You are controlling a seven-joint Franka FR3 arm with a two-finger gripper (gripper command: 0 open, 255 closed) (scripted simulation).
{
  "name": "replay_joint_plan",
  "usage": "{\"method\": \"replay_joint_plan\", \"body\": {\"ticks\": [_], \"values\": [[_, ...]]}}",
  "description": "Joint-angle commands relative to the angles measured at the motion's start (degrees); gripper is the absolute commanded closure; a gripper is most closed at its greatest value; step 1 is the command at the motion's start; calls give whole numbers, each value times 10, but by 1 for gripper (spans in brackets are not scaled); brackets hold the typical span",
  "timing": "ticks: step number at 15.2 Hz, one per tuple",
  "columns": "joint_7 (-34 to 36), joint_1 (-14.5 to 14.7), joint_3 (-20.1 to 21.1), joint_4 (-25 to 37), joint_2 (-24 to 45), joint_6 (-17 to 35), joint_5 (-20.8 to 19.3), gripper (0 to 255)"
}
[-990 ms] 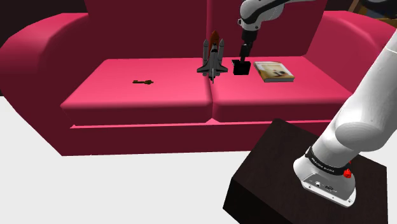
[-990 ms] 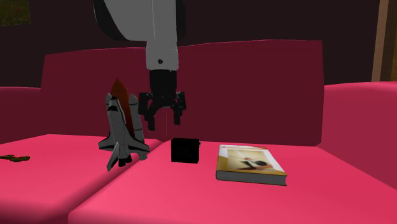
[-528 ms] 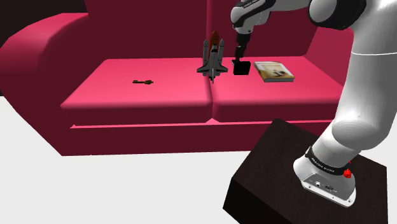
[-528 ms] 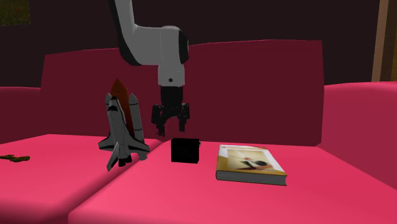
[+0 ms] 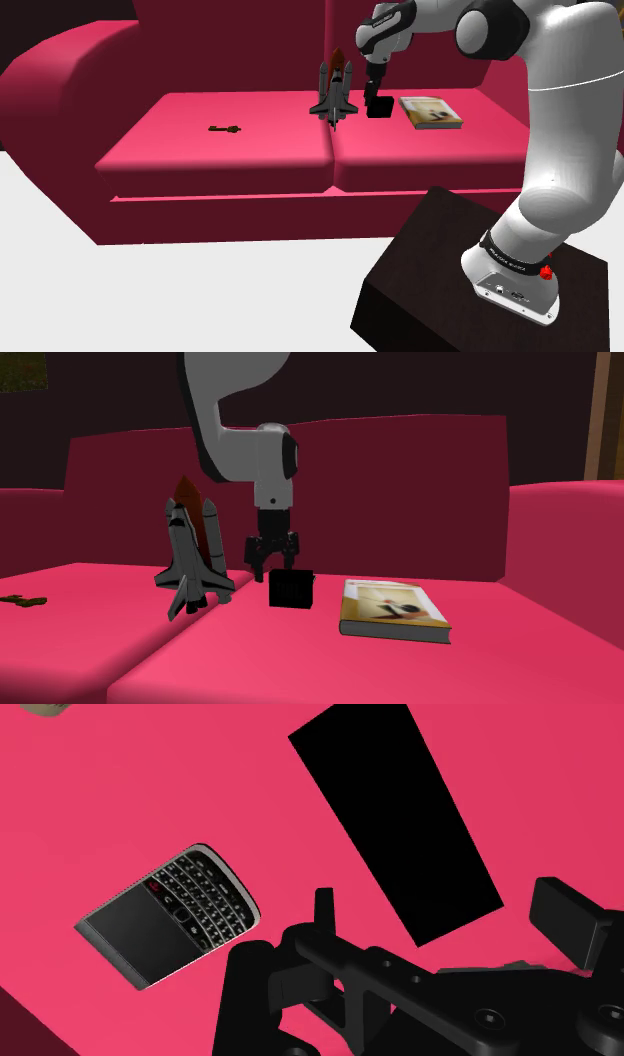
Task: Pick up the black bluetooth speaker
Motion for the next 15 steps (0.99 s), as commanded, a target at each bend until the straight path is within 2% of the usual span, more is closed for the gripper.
{"method": "replay_joint_plan", "body": {"ticks": [1,3,4,15], "values": [[-2,0,1,-9,5,13,2,0],[-2,0,2,-10,7,17,3,0],[-2,0,2,-10,7,17,3,255],[0,0,0,-4,0,5,1,255]]}}
